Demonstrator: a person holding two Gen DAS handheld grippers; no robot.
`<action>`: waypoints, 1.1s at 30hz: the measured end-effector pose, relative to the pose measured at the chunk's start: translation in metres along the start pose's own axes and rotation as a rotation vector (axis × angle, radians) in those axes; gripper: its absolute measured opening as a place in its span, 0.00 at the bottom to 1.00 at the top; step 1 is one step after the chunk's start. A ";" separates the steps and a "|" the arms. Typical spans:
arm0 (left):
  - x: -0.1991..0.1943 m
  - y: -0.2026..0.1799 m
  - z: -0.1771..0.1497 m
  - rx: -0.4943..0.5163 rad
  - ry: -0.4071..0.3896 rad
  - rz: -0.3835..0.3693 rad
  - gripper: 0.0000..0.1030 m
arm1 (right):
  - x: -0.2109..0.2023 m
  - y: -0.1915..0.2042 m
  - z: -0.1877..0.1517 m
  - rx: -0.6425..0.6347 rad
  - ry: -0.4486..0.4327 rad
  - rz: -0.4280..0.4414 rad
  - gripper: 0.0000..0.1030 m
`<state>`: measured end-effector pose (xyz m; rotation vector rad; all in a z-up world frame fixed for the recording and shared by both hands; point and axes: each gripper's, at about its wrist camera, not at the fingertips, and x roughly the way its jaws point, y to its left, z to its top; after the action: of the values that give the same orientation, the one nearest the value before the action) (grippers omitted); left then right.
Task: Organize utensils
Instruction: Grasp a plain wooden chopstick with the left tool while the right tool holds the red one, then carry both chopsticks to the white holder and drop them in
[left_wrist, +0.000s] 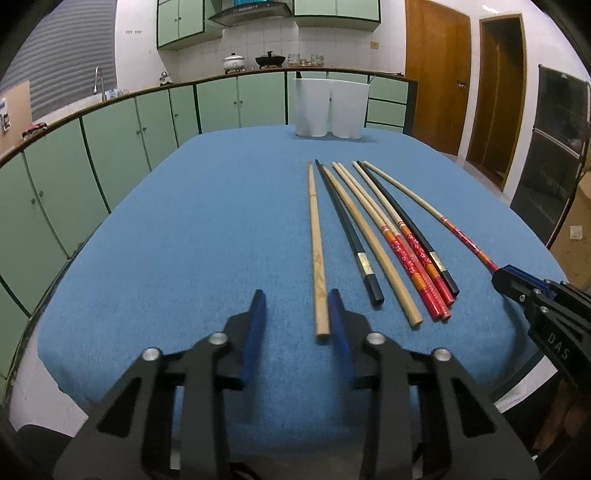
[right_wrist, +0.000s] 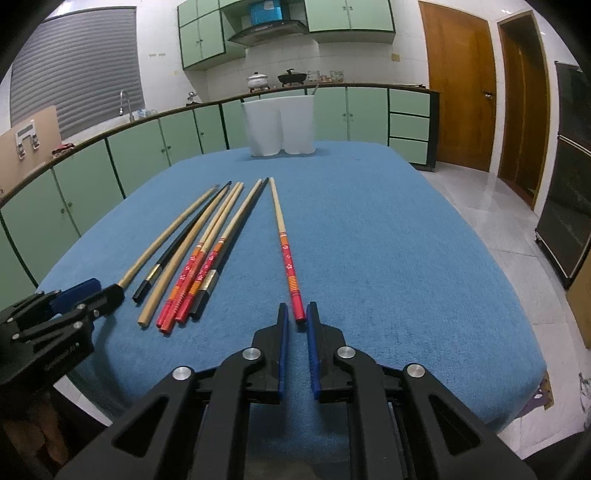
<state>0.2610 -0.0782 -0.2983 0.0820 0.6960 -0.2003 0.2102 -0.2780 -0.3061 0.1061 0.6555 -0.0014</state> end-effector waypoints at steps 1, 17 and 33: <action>0.000 0.000 0.000 -0.001 0.000 -0.002 0.31 | 0.000 0.001 -0.001 -0.007 -0.002 -0.001 0.11; 0.000 0.009 0.008 -0.031 0.021 -0.089 0.07 | -0.013 0.009 0.004 -0.038 -0.017 0.028 0.05; -0.075 0.027 0.060 -0.078 -0.121 -0.138 0.06 | -0.081 0.021 0.074 -0.067 -0.169 0.042 0.05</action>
<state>0.2479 -0.0490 -0.2038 -0.0531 0.5887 -0.3080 0.1922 -0.2670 -0.1966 0.0542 0.4844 0.0517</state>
